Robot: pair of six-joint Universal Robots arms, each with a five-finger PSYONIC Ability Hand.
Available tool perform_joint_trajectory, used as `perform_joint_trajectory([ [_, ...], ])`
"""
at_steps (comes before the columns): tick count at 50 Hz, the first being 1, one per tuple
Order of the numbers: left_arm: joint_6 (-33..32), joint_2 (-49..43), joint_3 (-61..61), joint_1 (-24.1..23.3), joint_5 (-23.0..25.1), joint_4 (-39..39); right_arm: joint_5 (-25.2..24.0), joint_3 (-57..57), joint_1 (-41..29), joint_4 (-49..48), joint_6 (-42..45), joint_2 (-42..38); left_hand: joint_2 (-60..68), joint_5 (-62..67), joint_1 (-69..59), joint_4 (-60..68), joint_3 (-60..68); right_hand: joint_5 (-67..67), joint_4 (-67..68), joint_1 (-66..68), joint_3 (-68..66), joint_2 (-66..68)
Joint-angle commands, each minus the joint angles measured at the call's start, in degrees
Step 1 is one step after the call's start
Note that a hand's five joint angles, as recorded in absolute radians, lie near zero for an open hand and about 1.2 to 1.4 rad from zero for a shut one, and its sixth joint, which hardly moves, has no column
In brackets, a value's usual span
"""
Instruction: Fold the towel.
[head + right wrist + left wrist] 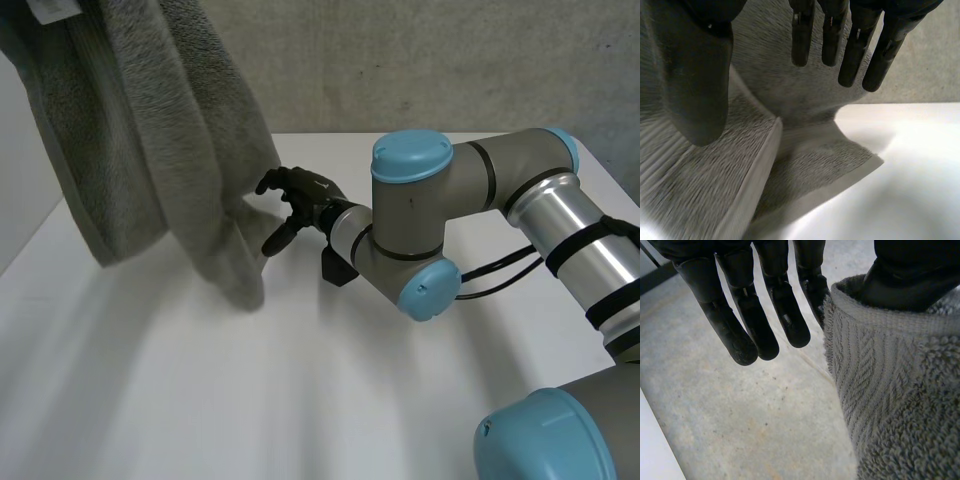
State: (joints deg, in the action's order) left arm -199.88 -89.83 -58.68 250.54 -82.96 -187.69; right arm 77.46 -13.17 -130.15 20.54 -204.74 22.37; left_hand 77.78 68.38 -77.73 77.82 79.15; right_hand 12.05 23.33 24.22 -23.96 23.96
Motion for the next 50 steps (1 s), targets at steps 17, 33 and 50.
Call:
perform_joint_trajectory([
  [17,-0.68,-1.05,-4.24,-0.14,0.17,0.48,-12.58,-8.00,-6.43,-0.85,-6.99,-0.93,2.22,1.62,-2.27,2.18,0.85,10.53,9.25,8.36,-8.61,8.62],
  [33,-0.68,-7.46,-6.71,5.66,0.26,0.83,-15.06,-13.64,1.55,2.30,2.66,3.81,2.22,1.62,-2.27,2.18,0.85,57.95,56.67,55.78,-56.04,56.04],
  [50,-0.42,-7.56,-12.34,5.31,0.61,0.74,-2.84,-19.27,6.92,1.78,21.14,18.50,2.22,1.62,-2.27,2.18,0.85,57.95,56.67,55.78,-56.04,56.04],
])
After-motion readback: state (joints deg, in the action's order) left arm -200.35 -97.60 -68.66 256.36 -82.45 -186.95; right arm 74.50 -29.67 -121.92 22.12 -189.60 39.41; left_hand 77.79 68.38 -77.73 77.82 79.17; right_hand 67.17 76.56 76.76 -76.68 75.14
